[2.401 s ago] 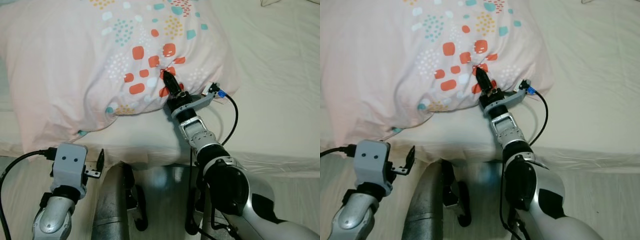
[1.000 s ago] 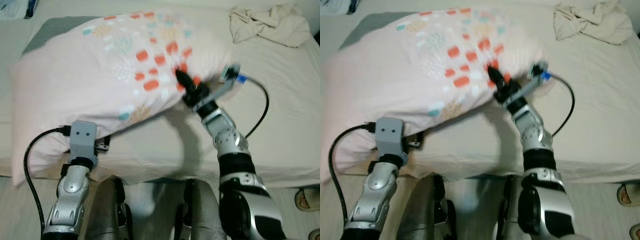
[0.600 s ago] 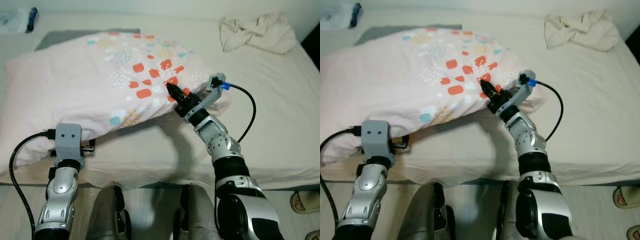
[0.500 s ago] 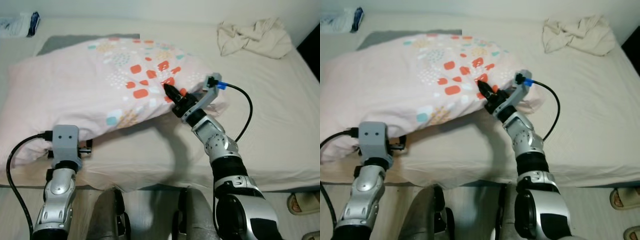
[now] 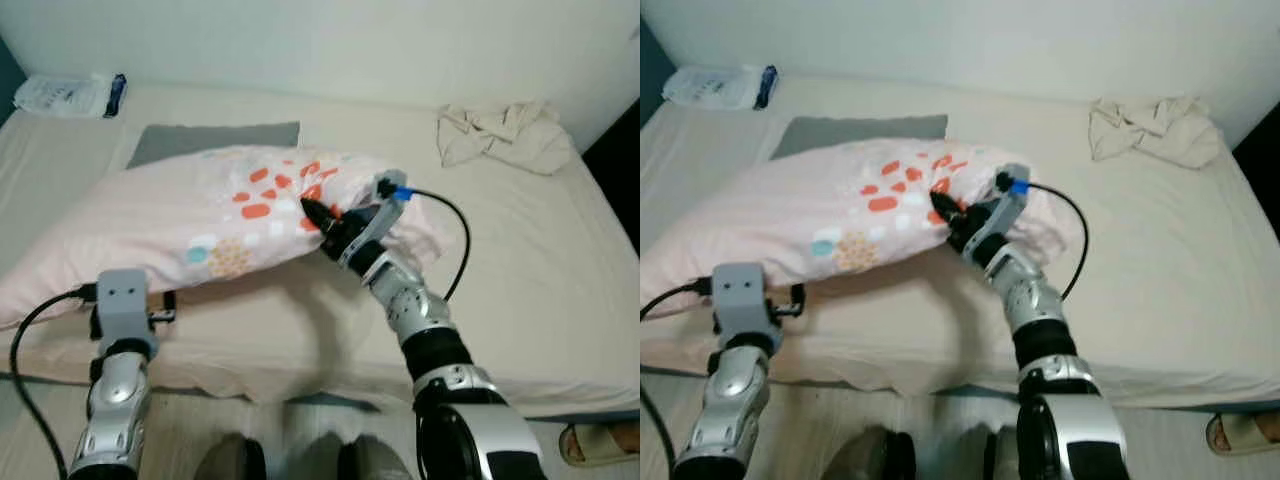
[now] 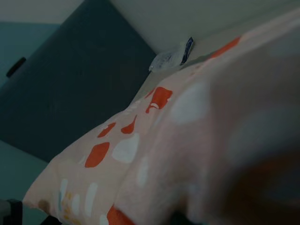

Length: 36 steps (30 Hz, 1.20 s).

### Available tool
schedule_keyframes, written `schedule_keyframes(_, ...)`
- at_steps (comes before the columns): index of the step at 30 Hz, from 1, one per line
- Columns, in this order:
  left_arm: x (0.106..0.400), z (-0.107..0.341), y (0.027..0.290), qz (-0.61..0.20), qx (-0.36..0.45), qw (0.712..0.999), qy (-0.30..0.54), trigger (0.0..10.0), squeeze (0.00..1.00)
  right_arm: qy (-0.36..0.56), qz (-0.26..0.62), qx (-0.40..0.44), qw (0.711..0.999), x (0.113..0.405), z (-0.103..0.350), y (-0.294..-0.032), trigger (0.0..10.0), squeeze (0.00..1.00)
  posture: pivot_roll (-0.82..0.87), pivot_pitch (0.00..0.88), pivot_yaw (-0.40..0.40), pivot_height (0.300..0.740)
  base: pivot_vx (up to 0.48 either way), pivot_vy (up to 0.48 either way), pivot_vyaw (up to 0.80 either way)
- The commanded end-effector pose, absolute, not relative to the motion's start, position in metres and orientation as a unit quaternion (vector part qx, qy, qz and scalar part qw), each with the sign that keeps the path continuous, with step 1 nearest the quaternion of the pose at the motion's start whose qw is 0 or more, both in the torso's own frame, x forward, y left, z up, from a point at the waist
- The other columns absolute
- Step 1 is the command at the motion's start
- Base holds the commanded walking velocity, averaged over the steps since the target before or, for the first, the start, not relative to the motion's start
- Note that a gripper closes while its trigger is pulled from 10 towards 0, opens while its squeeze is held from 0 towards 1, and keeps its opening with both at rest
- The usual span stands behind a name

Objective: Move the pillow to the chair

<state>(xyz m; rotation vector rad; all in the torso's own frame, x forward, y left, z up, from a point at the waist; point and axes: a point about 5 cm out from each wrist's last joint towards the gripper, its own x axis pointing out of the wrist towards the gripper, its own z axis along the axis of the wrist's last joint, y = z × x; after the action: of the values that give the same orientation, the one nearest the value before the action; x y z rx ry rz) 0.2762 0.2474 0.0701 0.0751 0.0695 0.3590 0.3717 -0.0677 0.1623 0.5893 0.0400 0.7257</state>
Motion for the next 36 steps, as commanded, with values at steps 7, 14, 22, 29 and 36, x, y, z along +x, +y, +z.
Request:
schedule_keyframes(7, 0.257, 0.037, 0.259, 0.232, 0.020, 0.967, 0.104, 10.0, 0.00, 0.011, 0.339, 0.272, 0.901, 0.372, 0.157, -0.073, 10.0, 0.00, -0.01, 0.120, -0.062, 0.740, 0.000, 0.000, 0.00)
schedule_keyframes(14, 0.254, 0.027, 0.256, 0.231, 0.041, 0.963, 0.133, 10.0, 0.00, 0.009, 0.308, 0.273, 0.911, 0.377, 0.158, -0.082, 10.0, 0.00, -0.01, 0.136, -0.061, 0.740, 0.000, 0.000, 0.00)
schedule_keyframes(22, 0.244, 0.019, 0.270, 0.269, 0.048, 0.949, 0.155, 10.0, 0.00, 0.010, 0.287, 0.273, 0.918, 0.378, 0.154, -0.088, 10.0, 0.00, 0.00, 0.151, -0.062, 0.740, 0.000, 0.000, 0.00)
schedule_keyframes(29, 0.228, 0.001, 0.275, 0.320, -0.041, 0.927, 0.192, 10.0, 0.00, -0.036, 0.109, 0.316, 0.942, 0.392, 0.163, -0.132, 10.0, 0.00, 0.01, 0.187, -0.055, 0.740, 0.000, 0.000, 0.00)
schedule_keyframes(36, 0.208, -0.013, 0.284, 0.384, -0.060, 0.894, 0.223, 10.0, 0.00, 0.004, -0.001, 0.177, 0.984, 0.391, 0.150, -0.170, 10.0, 0.00, 0.01, 0.201, -0.054, 0.740, 0.000, 0.000, 0.00)
